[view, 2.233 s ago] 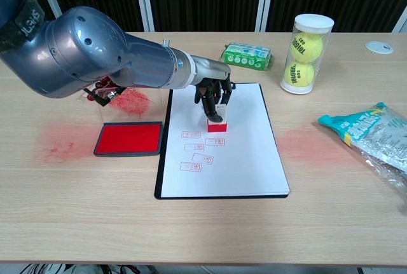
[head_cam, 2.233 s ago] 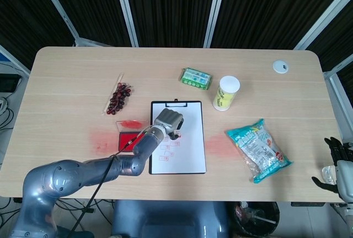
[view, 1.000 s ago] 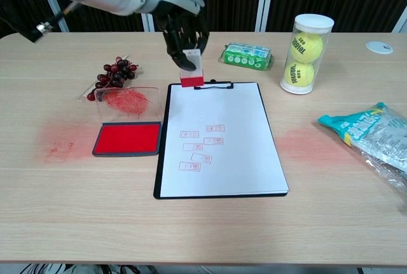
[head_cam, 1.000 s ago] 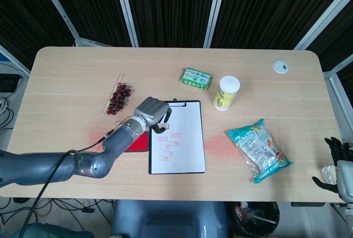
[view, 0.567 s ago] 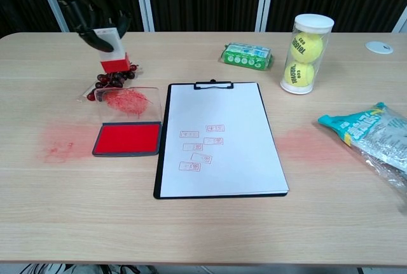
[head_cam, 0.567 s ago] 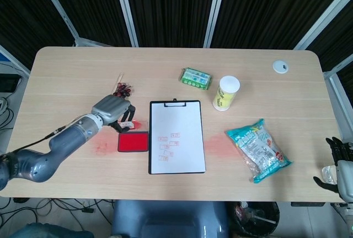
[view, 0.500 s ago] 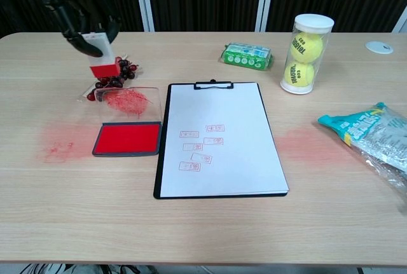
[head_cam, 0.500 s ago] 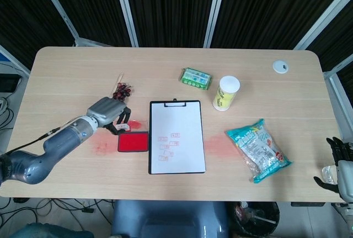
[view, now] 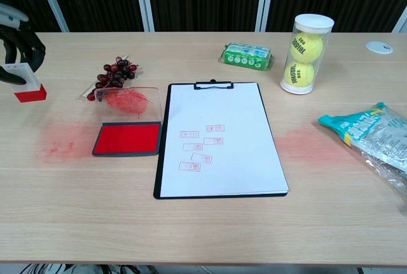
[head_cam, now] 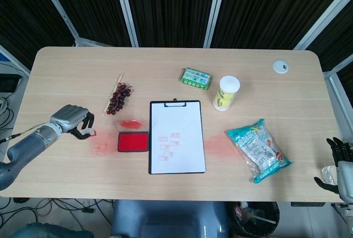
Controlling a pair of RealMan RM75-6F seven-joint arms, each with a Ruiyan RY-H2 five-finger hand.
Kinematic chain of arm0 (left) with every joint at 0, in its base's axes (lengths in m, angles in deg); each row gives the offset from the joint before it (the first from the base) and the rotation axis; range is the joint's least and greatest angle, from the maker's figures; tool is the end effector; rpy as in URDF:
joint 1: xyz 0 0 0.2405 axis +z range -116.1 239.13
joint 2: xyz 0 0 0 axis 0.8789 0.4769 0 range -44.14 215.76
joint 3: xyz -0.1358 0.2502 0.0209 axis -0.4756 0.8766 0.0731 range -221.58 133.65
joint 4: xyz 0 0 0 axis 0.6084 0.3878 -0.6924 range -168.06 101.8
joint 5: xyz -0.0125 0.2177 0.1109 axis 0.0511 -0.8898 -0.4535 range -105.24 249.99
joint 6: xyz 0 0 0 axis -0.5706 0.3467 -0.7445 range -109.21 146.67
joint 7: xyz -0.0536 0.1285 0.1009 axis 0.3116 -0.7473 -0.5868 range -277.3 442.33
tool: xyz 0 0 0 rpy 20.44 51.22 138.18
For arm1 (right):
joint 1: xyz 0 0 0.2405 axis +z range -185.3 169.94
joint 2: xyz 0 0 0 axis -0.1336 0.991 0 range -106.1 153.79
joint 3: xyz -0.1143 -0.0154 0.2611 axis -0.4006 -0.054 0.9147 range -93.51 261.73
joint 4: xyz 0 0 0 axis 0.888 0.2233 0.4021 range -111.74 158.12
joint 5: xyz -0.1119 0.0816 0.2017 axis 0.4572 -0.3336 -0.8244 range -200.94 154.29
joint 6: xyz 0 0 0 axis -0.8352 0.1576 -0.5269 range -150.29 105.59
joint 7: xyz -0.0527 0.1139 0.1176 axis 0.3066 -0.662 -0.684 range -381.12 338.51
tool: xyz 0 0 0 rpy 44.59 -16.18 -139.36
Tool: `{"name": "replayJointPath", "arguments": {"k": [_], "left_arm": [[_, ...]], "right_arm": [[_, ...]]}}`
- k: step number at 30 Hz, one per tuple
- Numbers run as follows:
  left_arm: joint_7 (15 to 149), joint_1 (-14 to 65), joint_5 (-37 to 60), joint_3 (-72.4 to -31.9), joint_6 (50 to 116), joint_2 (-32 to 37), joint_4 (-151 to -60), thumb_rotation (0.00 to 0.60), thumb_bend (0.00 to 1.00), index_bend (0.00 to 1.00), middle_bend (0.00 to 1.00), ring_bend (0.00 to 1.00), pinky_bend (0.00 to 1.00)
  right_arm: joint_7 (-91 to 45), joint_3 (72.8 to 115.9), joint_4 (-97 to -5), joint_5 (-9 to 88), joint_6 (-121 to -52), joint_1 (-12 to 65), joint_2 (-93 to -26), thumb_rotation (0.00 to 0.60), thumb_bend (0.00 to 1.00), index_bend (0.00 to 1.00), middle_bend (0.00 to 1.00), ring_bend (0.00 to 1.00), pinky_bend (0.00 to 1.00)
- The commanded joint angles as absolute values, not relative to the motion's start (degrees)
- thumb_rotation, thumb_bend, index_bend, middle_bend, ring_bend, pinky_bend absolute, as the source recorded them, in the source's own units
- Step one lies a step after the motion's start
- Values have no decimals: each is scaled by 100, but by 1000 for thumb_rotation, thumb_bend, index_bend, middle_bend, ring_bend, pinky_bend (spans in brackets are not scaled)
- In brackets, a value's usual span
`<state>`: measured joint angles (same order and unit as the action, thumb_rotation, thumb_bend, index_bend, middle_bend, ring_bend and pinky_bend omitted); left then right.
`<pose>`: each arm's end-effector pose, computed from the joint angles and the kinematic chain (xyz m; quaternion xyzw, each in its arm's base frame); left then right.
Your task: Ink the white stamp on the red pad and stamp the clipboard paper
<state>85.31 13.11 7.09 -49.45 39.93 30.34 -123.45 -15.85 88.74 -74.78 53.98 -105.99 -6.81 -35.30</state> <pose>-0.2478 0.4221 0.0880 -0.7818 -0.4659 -0.1597 0.3823 -0.3720 -0.1934 0.1709 0.5501 -0.4149 0.3190 0.6508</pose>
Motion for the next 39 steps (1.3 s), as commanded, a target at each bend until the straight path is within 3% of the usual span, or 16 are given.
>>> {"name": "replayJointPath", "arguments": {"k": [1,18,39], "left_arm": [[8862,1507,348,-4866,3902,2713,-11964,600,428,631,616,354,395],[9790,1757,-820,-4671,4444,1748,-10937,600,428,634,612,354,395],[9905,1609,-964,-4445,4579,1290,-10580,600,428,632,609,354,395]], "right_arm": [[-1581,8875,-7474,5391,-10597,-683,-3528,600,92,129,102,156,165],[-1614,8881,-7469,5374,-10575,-686,-3515,600,92,128,102,156,165],[-1645,8892,-7463,5359,-10558,-684,-3506,600,93,129,103,156,165]]}}
